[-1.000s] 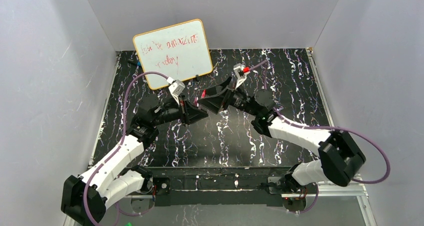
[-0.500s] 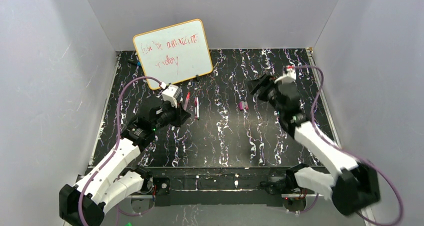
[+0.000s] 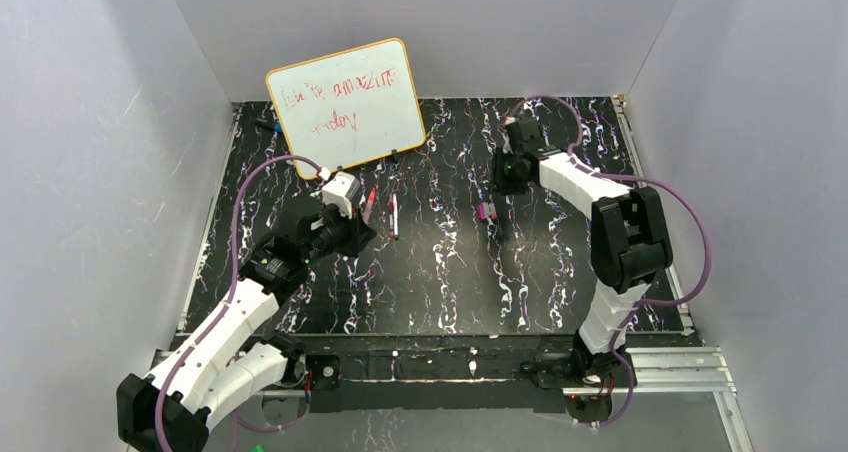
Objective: Insert the pens into the pen caps
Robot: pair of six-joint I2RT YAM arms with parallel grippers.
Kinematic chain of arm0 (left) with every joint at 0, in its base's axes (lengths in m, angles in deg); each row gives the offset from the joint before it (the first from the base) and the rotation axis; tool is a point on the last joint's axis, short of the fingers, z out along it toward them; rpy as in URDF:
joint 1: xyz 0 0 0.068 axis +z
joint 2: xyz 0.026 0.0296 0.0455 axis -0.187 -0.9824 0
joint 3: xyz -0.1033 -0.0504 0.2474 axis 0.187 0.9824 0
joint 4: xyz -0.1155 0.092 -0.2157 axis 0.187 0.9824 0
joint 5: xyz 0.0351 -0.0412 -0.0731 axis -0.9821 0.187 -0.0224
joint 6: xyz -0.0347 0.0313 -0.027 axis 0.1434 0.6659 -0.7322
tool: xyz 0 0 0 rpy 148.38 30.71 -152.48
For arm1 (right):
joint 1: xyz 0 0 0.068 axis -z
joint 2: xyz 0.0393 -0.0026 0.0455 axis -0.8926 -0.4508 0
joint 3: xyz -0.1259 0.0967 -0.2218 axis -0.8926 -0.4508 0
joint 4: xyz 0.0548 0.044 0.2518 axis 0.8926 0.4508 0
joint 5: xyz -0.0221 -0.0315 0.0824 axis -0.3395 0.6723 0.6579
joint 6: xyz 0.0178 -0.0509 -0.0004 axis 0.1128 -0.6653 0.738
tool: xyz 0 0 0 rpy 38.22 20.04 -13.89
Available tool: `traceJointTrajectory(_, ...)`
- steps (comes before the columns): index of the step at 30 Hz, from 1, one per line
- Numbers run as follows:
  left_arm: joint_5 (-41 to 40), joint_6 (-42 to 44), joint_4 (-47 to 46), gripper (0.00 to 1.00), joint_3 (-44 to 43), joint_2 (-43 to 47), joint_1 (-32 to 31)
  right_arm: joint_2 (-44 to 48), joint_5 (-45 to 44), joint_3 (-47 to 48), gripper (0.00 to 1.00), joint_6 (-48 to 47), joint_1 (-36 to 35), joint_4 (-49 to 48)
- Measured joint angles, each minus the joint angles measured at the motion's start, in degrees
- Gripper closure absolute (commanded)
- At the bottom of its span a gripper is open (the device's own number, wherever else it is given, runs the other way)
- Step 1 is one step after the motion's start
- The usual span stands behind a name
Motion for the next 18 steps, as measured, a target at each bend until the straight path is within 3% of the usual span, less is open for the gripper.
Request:
traceJointTrajectory(7,0.7,0.0,0.2,1.00,-0.2,-0.1,0.0,-4.2,-9.0,9.6,0.57,-6.8,-6.4,6.6)
traceJointTrajectory(18,0.7,0.0,1.3,1.00,-0.3,-0.1,0.1,-6.3,-15.2,10.1,0.56,-9.6,-6.3,12.1)
